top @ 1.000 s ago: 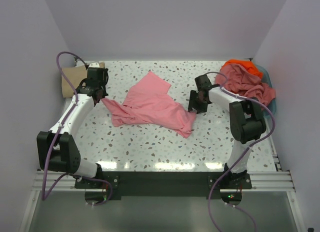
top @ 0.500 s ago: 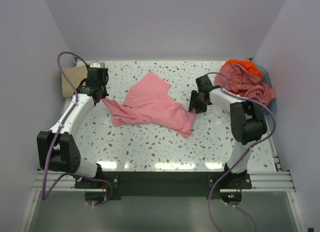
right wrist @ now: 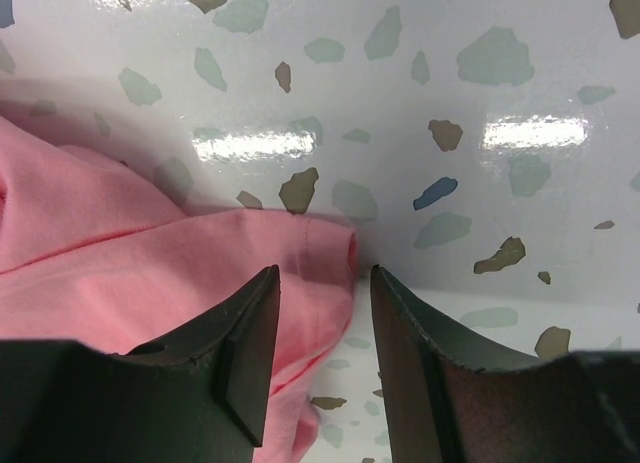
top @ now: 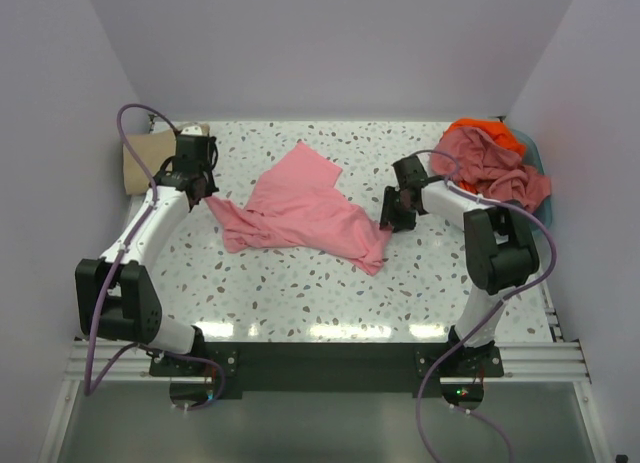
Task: Fold and stack the t-shirts
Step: Flatten the tshirt out
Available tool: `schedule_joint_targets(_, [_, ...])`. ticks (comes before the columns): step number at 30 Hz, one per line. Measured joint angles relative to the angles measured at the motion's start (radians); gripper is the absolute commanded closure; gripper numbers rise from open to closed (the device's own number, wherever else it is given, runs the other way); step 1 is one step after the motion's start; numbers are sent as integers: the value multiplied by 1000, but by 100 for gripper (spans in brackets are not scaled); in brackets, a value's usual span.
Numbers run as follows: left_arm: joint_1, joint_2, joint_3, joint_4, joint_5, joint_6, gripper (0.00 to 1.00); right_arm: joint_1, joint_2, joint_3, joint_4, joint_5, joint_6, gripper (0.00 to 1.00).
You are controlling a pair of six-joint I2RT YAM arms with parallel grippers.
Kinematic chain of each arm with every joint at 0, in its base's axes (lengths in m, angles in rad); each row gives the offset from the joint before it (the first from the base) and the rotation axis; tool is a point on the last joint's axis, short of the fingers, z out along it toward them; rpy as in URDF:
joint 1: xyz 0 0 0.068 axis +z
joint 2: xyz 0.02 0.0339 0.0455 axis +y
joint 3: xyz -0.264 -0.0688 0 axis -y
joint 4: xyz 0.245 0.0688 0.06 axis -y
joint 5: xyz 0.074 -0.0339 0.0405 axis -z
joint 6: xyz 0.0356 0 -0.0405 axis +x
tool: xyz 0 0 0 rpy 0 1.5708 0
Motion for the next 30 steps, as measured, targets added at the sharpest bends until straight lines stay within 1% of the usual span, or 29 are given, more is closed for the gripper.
schedule_joint_targets(11, [0, 3, 0, 0, 9, 0, 100, 0, 44, 59, -3, 0, -10, 57])
schedule_joint_targets(13, [0, 3, 0, 0, 11, 0, 100, 0, 45, 61, -5, 1, -13, 59])
schedule_joint_targets(17, [0, 3, 0, 1, 12, 0, 100, 0, 47, 61, -5, 5, -18, 67])
schedule_joint_targets(18, [0, 3, 0, 1, 12, 0, 100, 0, 47, 61, -6, 7, -18, 78])
schedule_joint_targets(19, [0, 3, 0, 1, 12, 0, 100, 0, 48, 61, -8, 8, -22, 85])
schedule_joint_targets(20, [0, 3, 0, 1, 13, 0, 100, 0, 49, 61, -10, 13, -23, 96])
schedule_joint_targets(21, [0, 3, 0, 2, 13, 0, 100, 0, 51, 61, -13, 16, -25, 100])
schedule_joint_targets(26, [0, 5, 0, 8, 14, 0, 100, 0, 54, 75, -37, 25, -25, 100])
schedule_joint_targets(30, [0, 30, 30, 6, 14, 8, 100, -6, 53, 143, -105, 32, -37, 100])
